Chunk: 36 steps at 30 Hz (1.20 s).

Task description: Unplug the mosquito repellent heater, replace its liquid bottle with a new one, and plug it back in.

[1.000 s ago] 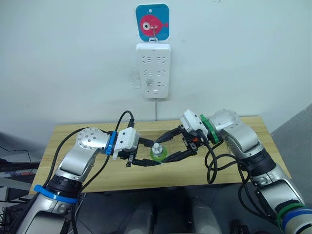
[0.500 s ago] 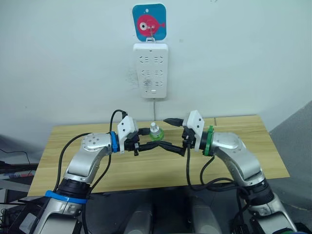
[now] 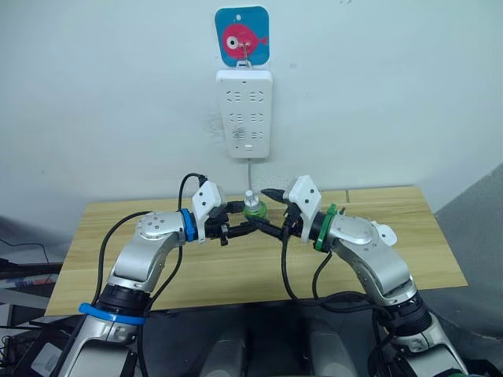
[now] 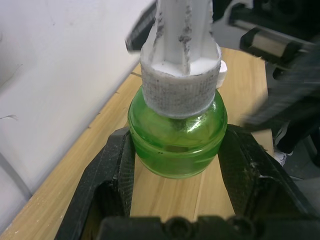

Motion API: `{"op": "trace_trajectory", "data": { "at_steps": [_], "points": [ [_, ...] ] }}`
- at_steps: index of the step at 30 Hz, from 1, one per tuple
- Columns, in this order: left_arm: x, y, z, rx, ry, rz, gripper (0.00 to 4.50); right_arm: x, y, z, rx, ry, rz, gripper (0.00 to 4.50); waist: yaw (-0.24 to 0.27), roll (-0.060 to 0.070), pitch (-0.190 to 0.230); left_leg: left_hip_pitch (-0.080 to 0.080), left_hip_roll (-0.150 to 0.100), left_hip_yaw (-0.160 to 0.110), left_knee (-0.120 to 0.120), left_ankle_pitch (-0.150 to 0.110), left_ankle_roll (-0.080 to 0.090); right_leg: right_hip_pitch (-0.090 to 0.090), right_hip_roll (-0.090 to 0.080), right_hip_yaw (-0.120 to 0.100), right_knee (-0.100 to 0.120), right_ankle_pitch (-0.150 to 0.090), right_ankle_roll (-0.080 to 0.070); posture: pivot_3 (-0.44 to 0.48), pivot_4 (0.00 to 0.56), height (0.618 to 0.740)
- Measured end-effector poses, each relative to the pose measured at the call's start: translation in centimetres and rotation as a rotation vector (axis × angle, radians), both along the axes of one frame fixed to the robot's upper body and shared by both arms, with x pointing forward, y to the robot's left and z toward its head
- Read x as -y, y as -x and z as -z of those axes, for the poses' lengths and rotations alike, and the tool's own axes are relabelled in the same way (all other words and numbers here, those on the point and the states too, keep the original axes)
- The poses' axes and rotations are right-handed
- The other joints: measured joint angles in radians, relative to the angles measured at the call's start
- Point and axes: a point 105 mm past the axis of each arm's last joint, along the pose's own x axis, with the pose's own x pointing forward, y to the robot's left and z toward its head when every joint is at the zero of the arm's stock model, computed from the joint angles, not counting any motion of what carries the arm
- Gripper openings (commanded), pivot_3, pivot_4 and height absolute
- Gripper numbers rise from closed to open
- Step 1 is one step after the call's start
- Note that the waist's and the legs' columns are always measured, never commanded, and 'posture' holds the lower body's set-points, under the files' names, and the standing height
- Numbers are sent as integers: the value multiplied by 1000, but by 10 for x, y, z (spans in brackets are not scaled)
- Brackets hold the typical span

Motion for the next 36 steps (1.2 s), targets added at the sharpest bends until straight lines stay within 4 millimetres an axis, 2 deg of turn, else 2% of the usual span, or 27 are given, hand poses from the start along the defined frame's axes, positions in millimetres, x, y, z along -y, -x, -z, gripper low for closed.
{"op": "trace_trajectory", "data": {
  "at_steps": [3, 4, 8, 12, 16, 20, 24, 32, 36],
  "points": [
    [1, 2, 1, -1, -4, 11, 2175, -2, 2, -1, -6, -10, -30, 1185, 0, 0, 0, 0, 0, 0, 0, 0, 0, 0, 0, 0, 0, 0, 0, -46, 234, 740],
    [1, 3, 1, -2, -4, 12, 2175, -3, 3, -1, -8, -13, -38, 1056, 0, 0, 0, 0, 0, 0, 0, 0, 0, 0, 0, 0, 0, 0, 0, -46, 234, 740],
    [1, 8, 3, -4, -9, 25, 2175, -2, 7, 0, -8, 4, -82, 1057, 0, 0, 0, 0, 0, 0, 0, 0, 0, 0, 0, 0, 0, 0, 0, -41, 237, 740],
    [2, 19, 3, -7, -22, 76, 2175, 1, 16, -1, -18, 40, -199, 1057, 0, 0, 0, 0, 0, 0, 0, 0, 0, 1, 0, 0, -1, 0, 0, -40, 239, 740],
    [7, 38, -1, 8, -45, 187, 2175, 10, 27, -9, -33, 123, -441, 1057, 0, 0, 0, 0, 1, 0, 0, 0, 0, 2, 0, 0, -2, 0, 0, -29, 236, 740],
    [4, 54, -8, 25, -90, 292, 2175, 7, 27, -17, -16, 191, -719, 1057, -4, 0, 0, 1, 3, 1, -1, 0, 0, 2, 0, -1, -2, 0, 0, -13, 235, 740],
    [2, 55, -8, 23, -102, 300, 2175, 4, 23, -15, -16, 190, -812, 1057, 1, 0, 0, 0, 2, 0, -1, 0, 0, 1, 0, -1, -2, 0, 0, -6, 239, 740],
    [3, 56, -2, -8, -95, 288, 2175, 6, 19, -13, -12, 188, -799, 3900, 5, 0, 0, 0, 1, -2, 0, 0, 0, 1, -2, 0, -2, 0, -1, -8, 240, 740],
    [1, 53, -3, -3, -90, 255, 2175, 27, 19, -2, -48, 207, -708, 3900, 8, 0, 0, 0, 0, -3, 0, 0, 0, 2, -2, 0, -2, 0, -1, -13, 233, 740]
  ]
}}
